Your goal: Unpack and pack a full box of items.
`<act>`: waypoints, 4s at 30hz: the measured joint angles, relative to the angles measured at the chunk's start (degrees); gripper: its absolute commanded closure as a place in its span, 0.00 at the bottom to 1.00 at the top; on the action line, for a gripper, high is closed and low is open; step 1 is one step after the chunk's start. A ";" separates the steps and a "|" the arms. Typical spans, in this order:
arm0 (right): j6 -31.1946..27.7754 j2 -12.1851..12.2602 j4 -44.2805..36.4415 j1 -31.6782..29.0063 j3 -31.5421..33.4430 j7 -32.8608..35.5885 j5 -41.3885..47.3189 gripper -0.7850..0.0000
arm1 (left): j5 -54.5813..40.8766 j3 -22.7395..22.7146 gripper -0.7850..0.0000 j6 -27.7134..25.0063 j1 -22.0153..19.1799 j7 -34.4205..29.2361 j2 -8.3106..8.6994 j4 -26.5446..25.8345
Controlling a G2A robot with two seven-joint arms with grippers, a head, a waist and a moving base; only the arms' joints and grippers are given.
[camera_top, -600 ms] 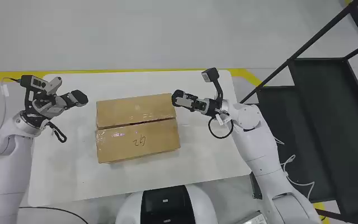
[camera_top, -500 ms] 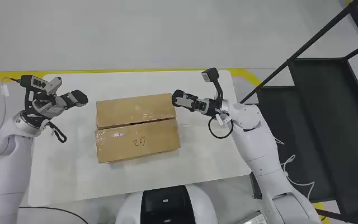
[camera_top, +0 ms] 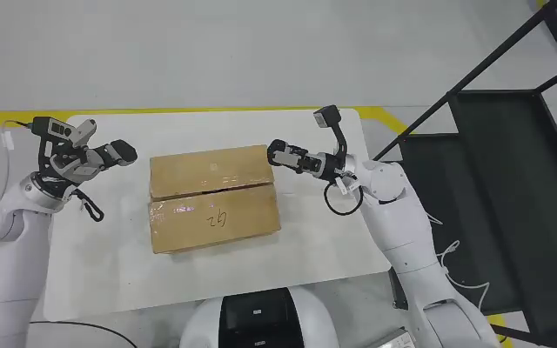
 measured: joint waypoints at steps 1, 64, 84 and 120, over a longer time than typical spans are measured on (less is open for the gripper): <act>0.00 0.00 0.00 0.00 0.00 0.00 0.00 0.00 | 0.00 0.00 0.00 0.00 0.00 0.00 0.00 0.00; 7.06 3.83 6.20 -1.08 -7.50 2.78 -3.20 0.00 | -3.51 -5.99 0.00 -11.13 4.18 -19.21 1.65 3.94; 15.27 5.94 -8.06 -8.05 -4.53 15.57 15.67 0.00 | -3.32 -6.24 0.00 -11.42 3.62 -18.93 1.67 5.26; 17.54 9.65 -17.39 -15.93 0.06 2.62 -4.99 0.00 | -4.00 -6.71 0.00 -9.96 5.09 -18.79 1.69 2.61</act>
